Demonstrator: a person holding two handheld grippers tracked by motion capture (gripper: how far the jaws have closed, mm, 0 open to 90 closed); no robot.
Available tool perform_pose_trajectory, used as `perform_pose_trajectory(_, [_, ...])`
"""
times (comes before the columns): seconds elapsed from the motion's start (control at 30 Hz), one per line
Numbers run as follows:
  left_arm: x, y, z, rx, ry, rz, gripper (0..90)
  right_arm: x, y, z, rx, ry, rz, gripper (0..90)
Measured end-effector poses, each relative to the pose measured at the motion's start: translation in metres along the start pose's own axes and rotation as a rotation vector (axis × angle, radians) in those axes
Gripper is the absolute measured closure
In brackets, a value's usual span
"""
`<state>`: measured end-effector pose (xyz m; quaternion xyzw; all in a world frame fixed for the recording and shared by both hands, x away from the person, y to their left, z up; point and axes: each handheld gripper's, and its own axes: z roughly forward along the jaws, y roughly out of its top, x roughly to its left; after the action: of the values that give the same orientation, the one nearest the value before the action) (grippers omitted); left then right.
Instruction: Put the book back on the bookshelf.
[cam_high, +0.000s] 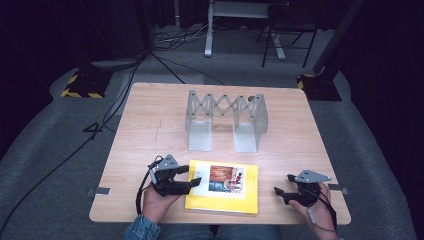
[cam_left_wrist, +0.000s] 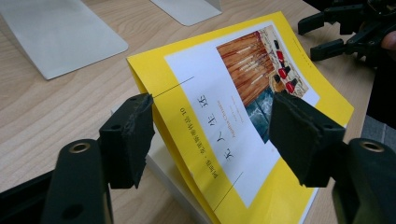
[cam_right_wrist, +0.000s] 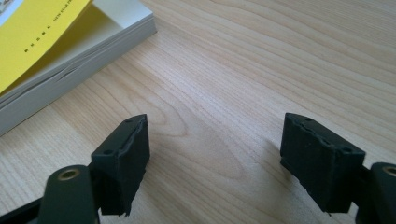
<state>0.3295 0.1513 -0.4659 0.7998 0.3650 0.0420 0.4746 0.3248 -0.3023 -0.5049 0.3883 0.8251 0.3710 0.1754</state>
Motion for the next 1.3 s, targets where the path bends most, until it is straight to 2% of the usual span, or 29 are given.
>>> perform_pose_trajectory(0.1, [0.002, -0.002, 0.007, 0.035, 0.029, 0.005, 36.7, 0.000, 0.000, 0.000, 0.000, 0.000, 0.000, 24.6])
perform_pose_trajectory(0.17, [0.002, -0.002, 0.011, 0.066, 0.079, 0.013, 38.6, 0.000, 0.000, 0.000, 0.000, 0.000, 0.000, 24.6])
perform_pose_trajectory(0.2, [0.002, -0.002, 0.011, 0.066, 0.079, 0.013, 38.3, 0.000, 0.000, 0.000, 0.000, 0.000, 0.000, 24.6])
perform_pose_trajectory(0.23, [0.002, 0.000, 0.014, 0.075, 0.109, 0.020, 36.8, 0.000, 0.000, 0.000, 0.000, 0.000, 0.001, 24.7])
perform_pose_trajectory(0.27, [0.002, 0.000, 0.014, 0.075, 0.109, 0.020, 35.1, 0.000, 0.000, 0.000, 0.000, 0.000, 0.001, 24.7])
perform_pose_trajectory(0.3, [0.004, 0.002, 0.019, 0.100, 0.156, 0.026, 32.5, 0.000, 0.000, 0.000, 0.000, -0.001, 0.001, 24.7])
perform_pose_trajectory(0.33, [0.004, 0.002, 0.019, 0.100, 0.156, 0.026, 31.8, 0.000, 0.000, 0.000, 0.000, -0.001, 0.001, 24.7])
perform_pose_trajectory(0.4, [0.009, 0.002, 0.024, 0.114, 0.142, 0.010, 30.3, 0.000, 0.000, 0.000, 0.000, -0.001, 0.001, 24.7])
perform_pose_trajectory(0.43, [0.014, 0.003, 0.029, 0.142, 0.137, -0.018, 28.1, 0.000, 0.000, 0.000, 0.000, -0.001, 0.001, 24.7])
perform_pose_trajectory(0.47, [0.014, 0.003, 0.029, 0.142, 0.137, -0.018, 27.4, 0.000, 0.000, 0.000, 0.000, -0.001, 0.001, 24.7])
perform_pose_trajectory(0.53, [0.018, 0.002, 0.034, 0.149, 0.126, -0.045, 26.5, 0.000, 0.000, 0.000, 0.000, -0.001, 0.001, 24.7])
perform_pose_trajectory(0.6, [0.020, 0.003, 0.035, 0.150, 0.114, -0.050, 26.1, 0.000, 0.000, 0.000, 0.000, -0.001, 0.001, 24.7])
perform_pose_trajectory(0.63, [0.020, 0.004, 0.035, 0.146, 0.094, -0.052, 26.1, 0.000, 0.000, 0.000, 0.000, -0.001, 0.001, 24.7])
perform_pose_trajectory(0.67, [0.018, 0.006, 0.037, 0.149, 0.071, -0.039, 26.1, 0.000, 0.000, 0.000, 0.000, -0.001, 0.001, 24.7])
perform_pose_trajectory(0.8, [0.012, 0.007, 0.038, 0.147, 0.076, -0.019, 24.6, 0.000, 0.000, 0.000, 0.000, -0.001, 0.001, 24.8])
perform_pose_trajectory(0.93, [0.009, 0.009, 0.026, 0.084, 0.041, -0.034, 26.3, 0.000, 0.000, 0.000, 0.000, -0.001, 0.001, 24.9])
perform_pose_trajectory(0.97, [0.009, 0.009, 0.026, 0.084, 0.041, -0.034, 27.2, 0.000, 0.000, 0.000, 0.000, -0.001, 0.001, 24.9])
perform_pose_trajectory(1.0, [0.006, 0.010, 0.018, 0.049, 0.027, -0.028, 28.7, 0.000, 0.000, 0.000, -0.001, -0.001, 0.001, 24.9])
perform_pose_trajectory(1.07, [0.002, 0.010, 0.014, 0.034, 0.012, -0.022, 30.9, 0.000, 0.000, 0.000, 0.000, -0.001, 0.001, 24.9])
perform_pose_trajectory(1.1, [0.002, 0.010, 0.014, 0.034, 0.012, -0.022, 32.3, 0.000, 0.000, 0.000, 0.000, -0.001, 0.002, 24.9])
perform_pose_trajectory(1.17, [-0.002, 0.009, 0.013, 0.064, -0.039, -0.014, 35.3, 0.000, 0.000, 0.000, 0.000, -0.001, 0.001, 24.9])
perform_pose_trajectory(1.2, [-0.002, 0.009, 0.013, 0.064, -0.039, -0.014, 35.2, 0.000, 0.000, 0.000, 0.000, -0.001, 0.001, 24.9])
perform_pose_trajectory(1.23, [-0.007, 0.008, 0.014, 0.079, -0.026, 0.013, 35.4, 0.000, 0.000, 0.000, 0.000, -0.001, 0.002, 24.9])
perform_pose_trajectory(1.3, [-0.008, 0.008, 0.013, 0.081, -0.023, 0.021, 37.1, 0.000, 0.000, 0.000, 0.000, -0.001, 0.002, 24.9])
